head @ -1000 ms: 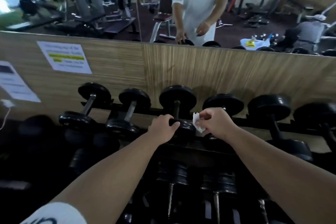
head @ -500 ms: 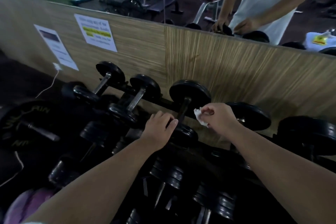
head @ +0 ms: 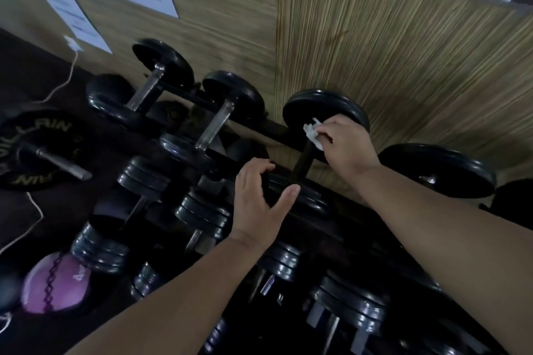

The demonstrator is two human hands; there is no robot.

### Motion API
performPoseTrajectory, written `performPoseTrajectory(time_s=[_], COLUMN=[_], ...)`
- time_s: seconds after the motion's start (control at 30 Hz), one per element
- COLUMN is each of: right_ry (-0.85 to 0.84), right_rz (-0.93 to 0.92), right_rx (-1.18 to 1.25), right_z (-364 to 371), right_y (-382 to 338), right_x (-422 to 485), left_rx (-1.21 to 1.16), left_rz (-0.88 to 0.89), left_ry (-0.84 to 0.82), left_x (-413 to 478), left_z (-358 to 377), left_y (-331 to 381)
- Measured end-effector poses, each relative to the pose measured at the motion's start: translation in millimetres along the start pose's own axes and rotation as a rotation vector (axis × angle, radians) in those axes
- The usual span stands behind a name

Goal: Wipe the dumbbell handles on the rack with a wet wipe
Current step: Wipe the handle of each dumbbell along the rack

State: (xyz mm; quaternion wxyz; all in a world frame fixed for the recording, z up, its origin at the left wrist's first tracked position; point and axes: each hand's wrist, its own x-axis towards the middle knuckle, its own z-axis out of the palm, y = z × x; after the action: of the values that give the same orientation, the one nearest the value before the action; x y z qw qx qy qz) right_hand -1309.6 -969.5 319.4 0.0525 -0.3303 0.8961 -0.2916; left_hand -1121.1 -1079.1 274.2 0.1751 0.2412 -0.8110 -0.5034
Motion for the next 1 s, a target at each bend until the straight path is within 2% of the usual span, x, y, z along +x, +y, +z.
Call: performPoseTrajectory(time_s=[0.17,0.27,0.33,0.4,0.57,0.63,0.73,0.8,0.93,1.0], right_ry=[-0.108,-0.249,-0.308,-0.272,-0.031,-0.069,-0.24,-0.249,-0.009,0.032], right_rz=[-0.074,-0.261,-0.321,-0.277,-0.085,-0.097,-0.187,-0.18,0.064,0.161], right_rx=[-0.077,-0.049,-0.04,-0.035,-0.028,-0.015,0.025,0.059,0.112,0.088], right_z=[11,9,7,5,6,12,19,17,9,9], right_y=[0,-3,-2,1,16,19,19,17,18,19], right_x=[1,-11,-14,-8,5,-7,-26,-27,-13,-9], left_rx=[-0.037,-0.052,-0.04,-0.035,-0.039,-0.032,-0.028,-0.032,-0.042,-0.047], left_rz=[0.048,0.091,0.122,0.145,0.158,0.155,0.15,0.143,0.143,0.15], left_ry=[0.066,0.104,0.123,0.136,0.153,0.147,0.13,0.119,0.114,0.115], left_x=[2,4,5,6,6,6,6,6,6,6], left_z=[5,6,8,9,10,9,9,9,9,9], left_y=[-4,-7,-8,-9,-10,-10,-9,-9,-9,-9])
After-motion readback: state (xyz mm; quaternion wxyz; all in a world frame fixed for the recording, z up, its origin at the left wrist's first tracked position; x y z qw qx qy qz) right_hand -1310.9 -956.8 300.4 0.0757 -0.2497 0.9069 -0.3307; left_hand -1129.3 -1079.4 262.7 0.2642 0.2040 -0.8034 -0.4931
